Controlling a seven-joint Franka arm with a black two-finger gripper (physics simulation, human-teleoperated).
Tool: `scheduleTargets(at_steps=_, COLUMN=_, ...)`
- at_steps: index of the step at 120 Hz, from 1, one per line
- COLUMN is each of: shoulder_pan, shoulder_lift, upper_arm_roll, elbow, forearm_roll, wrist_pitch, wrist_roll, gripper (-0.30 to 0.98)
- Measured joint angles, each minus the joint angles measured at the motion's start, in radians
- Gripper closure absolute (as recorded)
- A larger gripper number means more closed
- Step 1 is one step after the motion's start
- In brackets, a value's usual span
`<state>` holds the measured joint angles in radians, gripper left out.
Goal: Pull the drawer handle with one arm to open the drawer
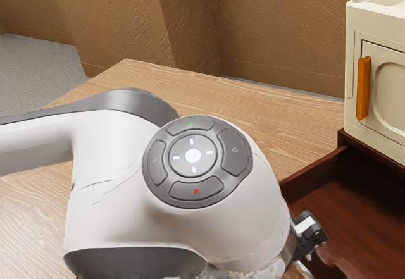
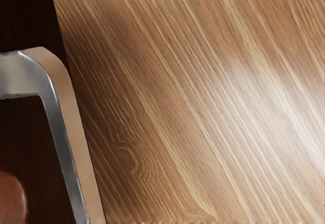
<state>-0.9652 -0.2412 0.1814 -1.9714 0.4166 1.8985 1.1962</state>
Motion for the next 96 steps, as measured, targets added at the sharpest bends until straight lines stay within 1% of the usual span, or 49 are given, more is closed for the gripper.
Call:
scheduleTargets(at_steps=22, shoulder_pan=0.002, shoulder_lift=-0.012, upper_arm_roll=0.002, elbow=0.161, forearm_roll=0.000, wrist_pitch=-0.107, wrist_roll=-0.004, gripper=0.01)
scheduleTargets(at_steps=42, shoulder_pan=0.009, shoulder_lift=-0.033, upper_arm_roll=0.096, elbow=0.300, forearm_roll=-0.017, wrist_pitch=-0.183, wrist_roll=-0.012, gripper=0.00)
scheduleTargets(at_steps=46, shoulder_pan=0.028, shoulder_lift=-0.032, upper_arm_roll=0.108, elbow=0.313, forearm_roll=-0.025, wrist_pitch=-0.192, wrist_roll=-0.016, gripper=0.00)
scheduleTargets(at_steps=50, shoulder_pan=0.073, shoulder_lift=-0.030, upper_arm_roll=0.112, elbow=0.320, forearm_roll=-0.040, wrist_pitch=-0.200, wrist_roll=-0.021, gripper=0.00)
scheduleTargets(at_steps=54, shoulder_pan=0.143, shoulder_lift=-0.030, upper_arm_roll=0.113, elbow=0.324, forearm_roll=-0.061, wrist_pitch=-0.207, wrist_roll=-0.026, gripper=0.00)
scheduleTargets(at_steps=58, shoulder_pan=0.224, shoulder_lift=-0.029, upper_arm_roll=0.102, elbow=0.326, forearm_roll=-0.080, wrist_pitch=-0.212, wrist_roll=-0.031, gripper=0.00)
scheduleTargets(at_steps=63, shoulder_pan=0.344, shoulder_lift=-0.026, upper_arm_roll=0.066, elbow=0.327, forearm_roll=-0.100, wrist_pitch=-0.218, wrist_roll=-0.037, gripper=0.00)
scheduleTargets(at_steps=70, shoulder_pan=0.476, shoulder_lift=-0.018, upper_arm_roll=0.038, elbow=0.328, forearm_roll=-0.131, wrist_pitch=-0.224, wrist_roll=-0.047, gripper=0.00)
scheduleTargets(at_steps=77, shoulder_pan=0.599, shoulder_lift=-0.001, upper_arm_roll=0.028, elbow=0.327, forearm_roll=-0.176, wrist_pitch=-0.229, wrist_roll=-0.057, gripper=0.00)
scheduleTargets(at_steps=88, shoulder_pan=0.773, shoulder_lift=0.034, upper_arm_roll=-0.014, elbow=0.327, forearm_roll=-0.236, wrist_pitch=-0.235, wrist_roll=-0.079, gripper=0.00)
scheduleTargets(at_steps=96, shoulder_pan=0.855, shoulder_lift=0.056, upper_arm_roll=-0.031, elbow=0.325, forearm_roll=-0.273, wrist_pitch=-0.239, wrist_roll=-0.099, gripper=0.00)
